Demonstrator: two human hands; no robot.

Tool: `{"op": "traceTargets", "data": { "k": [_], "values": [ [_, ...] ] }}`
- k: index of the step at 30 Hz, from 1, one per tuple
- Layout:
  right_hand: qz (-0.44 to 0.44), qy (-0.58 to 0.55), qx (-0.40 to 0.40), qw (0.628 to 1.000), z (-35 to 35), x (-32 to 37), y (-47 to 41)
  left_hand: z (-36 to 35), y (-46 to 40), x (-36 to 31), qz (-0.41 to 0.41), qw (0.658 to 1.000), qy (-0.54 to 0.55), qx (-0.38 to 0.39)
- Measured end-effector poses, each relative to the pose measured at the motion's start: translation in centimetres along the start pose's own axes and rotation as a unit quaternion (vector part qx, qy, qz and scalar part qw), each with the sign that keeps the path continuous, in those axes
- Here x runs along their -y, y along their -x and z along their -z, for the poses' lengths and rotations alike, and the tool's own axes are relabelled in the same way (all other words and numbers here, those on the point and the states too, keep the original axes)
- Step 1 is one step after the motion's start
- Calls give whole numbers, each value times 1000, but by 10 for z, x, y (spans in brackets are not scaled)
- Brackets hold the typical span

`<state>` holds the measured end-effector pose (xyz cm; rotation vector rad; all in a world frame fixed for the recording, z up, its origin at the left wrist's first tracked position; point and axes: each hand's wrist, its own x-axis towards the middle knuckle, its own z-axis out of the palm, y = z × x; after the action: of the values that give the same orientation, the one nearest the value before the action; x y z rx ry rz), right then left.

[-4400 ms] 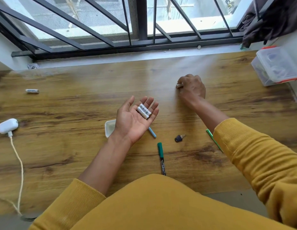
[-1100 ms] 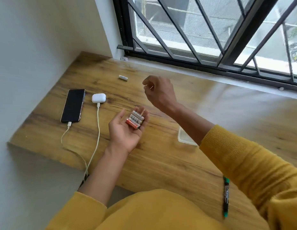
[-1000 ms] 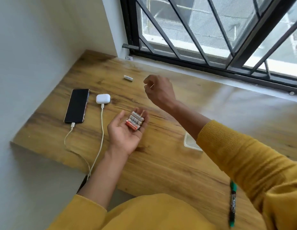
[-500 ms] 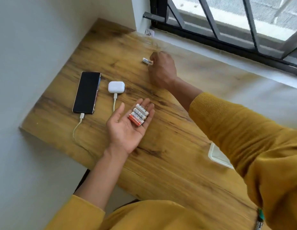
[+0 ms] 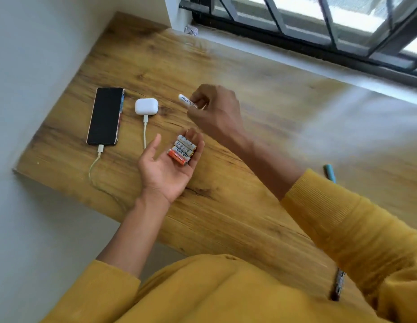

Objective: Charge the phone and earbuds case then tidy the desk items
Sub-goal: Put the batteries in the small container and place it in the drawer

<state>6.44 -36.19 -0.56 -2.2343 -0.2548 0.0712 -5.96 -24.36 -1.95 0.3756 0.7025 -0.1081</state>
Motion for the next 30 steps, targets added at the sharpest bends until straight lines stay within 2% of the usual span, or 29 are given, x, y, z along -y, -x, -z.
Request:
{"op": "traceTargets", "data": {
  "k": [3, 7, 10, 13, 15, 21, 25, 30],
  "values": [
    [25, -20, 15, 999, 17, 10, 59, -11, 8, 7, 9, 999, -46, -17],
    [51, 22, -8, 998, 25, 14, 109, -29, 22, 19, 47, 994, -92, 23],
    [47, 54, -26, 997, 29, 13, 134, -40, 31, 33, 70, 990, -111, 49],
    [38, 91, -31, 995, 40, 10, 155, -47, 37, 51, 71, 979, -180, 63],
    [37, 73, -39, 996, 52, 4, 167, -50, 39, 64, 78, 971, -216, 62],
    [-52, 2, -126, 991, 99, -34, 196, -64, 43, 90, 130, 958, -255, 29],
    [-112, 76, -137, 981, 129, -73, 203, -78, 38, 106, 165, 922, -346, 49],
    [-178, 155, -21, 972, 153, -106, 204, -99, 28, 129, 180, 844, -497, 95]
  ]
}}
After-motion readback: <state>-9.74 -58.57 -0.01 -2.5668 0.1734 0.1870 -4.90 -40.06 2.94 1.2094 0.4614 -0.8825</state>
